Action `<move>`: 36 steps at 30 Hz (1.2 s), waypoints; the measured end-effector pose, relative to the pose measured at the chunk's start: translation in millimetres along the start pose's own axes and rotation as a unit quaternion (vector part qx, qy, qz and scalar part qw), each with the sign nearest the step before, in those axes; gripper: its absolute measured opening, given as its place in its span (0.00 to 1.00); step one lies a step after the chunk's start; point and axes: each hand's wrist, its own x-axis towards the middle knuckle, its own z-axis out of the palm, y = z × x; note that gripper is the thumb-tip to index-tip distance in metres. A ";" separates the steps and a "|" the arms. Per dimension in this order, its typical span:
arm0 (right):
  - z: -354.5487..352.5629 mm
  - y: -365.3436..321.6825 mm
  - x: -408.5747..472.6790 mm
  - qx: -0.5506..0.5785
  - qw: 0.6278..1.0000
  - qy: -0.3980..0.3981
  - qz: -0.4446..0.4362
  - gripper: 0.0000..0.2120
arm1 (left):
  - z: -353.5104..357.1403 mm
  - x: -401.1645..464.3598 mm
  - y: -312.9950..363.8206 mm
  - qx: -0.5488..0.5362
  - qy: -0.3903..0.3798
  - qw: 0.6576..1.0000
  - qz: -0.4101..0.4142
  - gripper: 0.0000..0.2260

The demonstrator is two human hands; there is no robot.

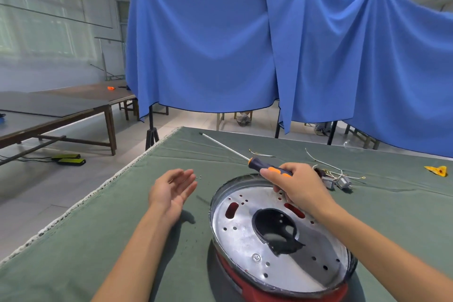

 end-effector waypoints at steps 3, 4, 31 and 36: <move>-0.5 -6.0 -9.9 -0.042 0.998 0.005 -0.046 0.14 | -9.0 -11.3 0.8 -0.096 -0.015 0.995 -0.037 0.08; -1.3 -7.6 -12.7 -0.055 0.997 0.003 -0.062 0.13 | -12.5 -14.2 0.7 -0.116 -0.013 0.992 -0.046 0.08; 0.9 -35.8 -31.3 -0.092 0.991 -0.067 -0.066 0.03 | -31.2 -16.4 4.0 -0.162 -0.025 0.986 -0.031 0.08; -1.9 -37.9 -32.2 -0.078 0.993 -0.086 -0.035 0.08 | -26.8 -18.3 0.5 -0.151 -0.027 0.988 -0.021 0.08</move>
